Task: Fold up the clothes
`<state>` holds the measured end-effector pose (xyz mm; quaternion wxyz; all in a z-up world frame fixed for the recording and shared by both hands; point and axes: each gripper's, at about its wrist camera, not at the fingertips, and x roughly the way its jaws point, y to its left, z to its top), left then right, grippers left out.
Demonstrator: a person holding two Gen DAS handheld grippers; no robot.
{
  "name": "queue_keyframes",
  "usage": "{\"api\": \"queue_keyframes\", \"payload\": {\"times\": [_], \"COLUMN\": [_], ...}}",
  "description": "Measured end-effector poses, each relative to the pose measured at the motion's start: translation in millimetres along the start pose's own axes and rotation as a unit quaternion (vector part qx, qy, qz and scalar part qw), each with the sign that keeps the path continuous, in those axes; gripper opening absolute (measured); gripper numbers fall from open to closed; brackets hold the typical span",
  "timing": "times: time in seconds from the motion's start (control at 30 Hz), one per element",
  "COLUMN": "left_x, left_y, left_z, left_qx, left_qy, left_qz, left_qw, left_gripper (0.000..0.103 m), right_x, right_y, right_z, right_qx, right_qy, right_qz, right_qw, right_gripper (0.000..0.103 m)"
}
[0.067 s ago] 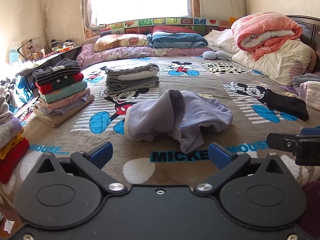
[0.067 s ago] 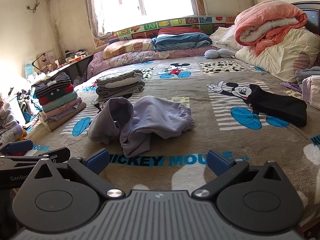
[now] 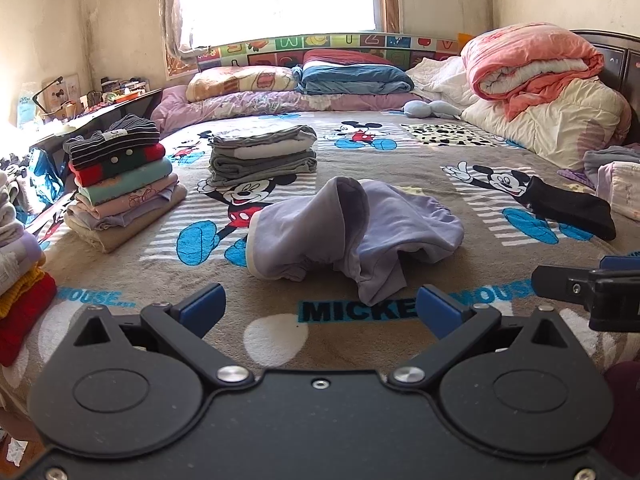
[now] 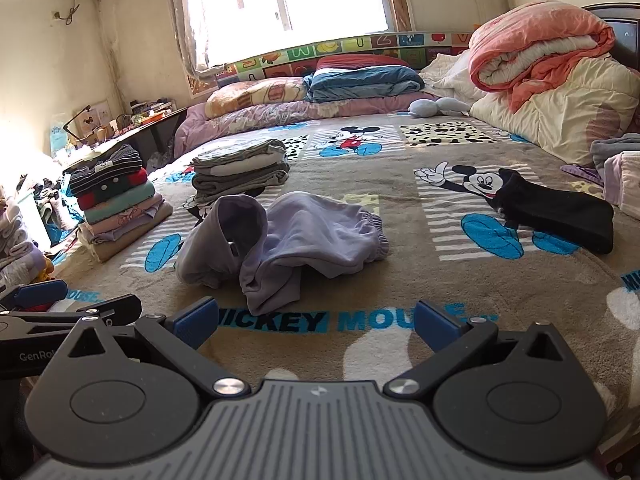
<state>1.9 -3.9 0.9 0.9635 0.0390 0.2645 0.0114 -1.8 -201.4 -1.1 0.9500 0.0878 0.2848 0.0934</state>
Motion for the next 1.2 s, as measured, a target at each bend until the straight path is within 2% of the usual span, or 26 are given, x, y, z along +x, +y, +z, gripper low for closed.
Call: {"api": "queue_keyframes", "payload": {"times": [0.17, 0.27, 1.2], "left_x": [2, 0, -1], "left_y": [-7, 7, 11], "left_z": [4, -2, -3], "left_qx": [0.004, -0.017, -0.024], "left_qy": [0.014, 0.007, 0.013], "left_qz": [0.006, -0.006, -0.010], "left_qw": [0.9999, 0.9998, 0.9996], "left_gripper": [0.103, 0.103, 0.103], "right_x": [0, -1, 0], "right_y": [2, 3, 8], "right_z": [0, -1, -2], "right_qx": [-0.003, -0.005, -0.009], "right_qy": [-0.001, -0.001, 0.004], "right_qz": [-0.001, -0.001, 0.003], "right_qw": [1.000, 1.000, 1.000], "right_gripper": [0.103, 0.103, 0.103]}}
